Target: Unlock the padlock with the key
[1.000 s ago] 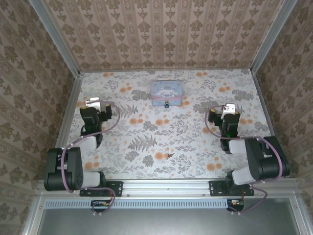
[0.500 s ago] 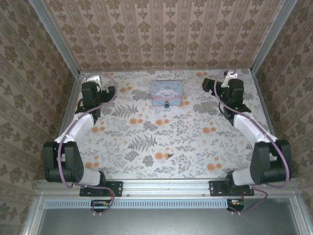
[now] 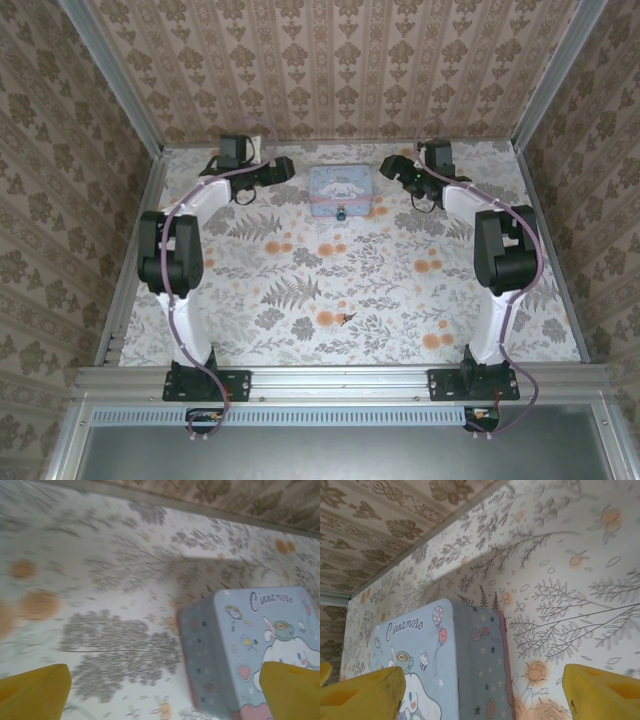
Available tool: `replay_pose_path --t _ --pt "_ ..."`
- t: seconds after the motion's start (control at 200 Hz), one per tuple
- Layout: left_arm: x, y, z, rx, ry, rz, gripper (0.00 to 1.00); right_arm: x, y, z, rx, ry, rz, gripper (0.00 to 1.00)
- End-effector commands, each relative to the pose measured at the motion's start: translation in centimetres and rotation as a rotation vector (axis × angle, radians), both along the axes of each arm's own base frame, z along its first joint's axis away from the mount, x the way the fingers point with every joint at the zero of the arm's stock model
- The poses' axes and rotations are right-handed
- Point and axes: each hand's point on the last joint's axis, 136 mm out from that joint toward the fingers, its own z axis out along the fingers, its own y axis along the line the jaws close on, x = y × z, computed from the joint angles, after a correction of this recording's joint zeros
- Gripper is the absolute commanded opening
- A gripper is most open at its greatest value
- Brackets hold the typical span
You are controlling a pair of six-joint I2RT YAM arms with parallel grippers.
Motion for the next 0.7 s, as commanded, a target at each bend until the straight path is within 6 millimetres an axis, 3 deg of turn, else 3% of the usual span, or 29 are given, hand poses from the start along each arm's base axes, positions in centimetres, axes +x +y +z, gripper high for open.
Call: replay_pose_path --t 0.0,0.22,0.475,0.69 --pt "0.1 -3.5 0.0 -0.106 0.051 -0.058 0.98 0.2 2.2 -0.7 0.071 0.060 0.038 0.83" --pt "0.7 -6.2 -2.6 -0.132 0.090 -0.074 0.98 0.7 4.8 -2.4 0.091 0.083 0.083 0.82" --pt "1.0 -8.8 -3.1 -0.159 0.096 -0.112 0.98 1.3 7.3 -3.6 0.117 0.091 0.121 0.77" --pt "0.3 -10.5 -3.5 -0.176 0.102 -0.144 0.97 1.0 8.4 -4.0 0.131 0.103 0.147 0.67"
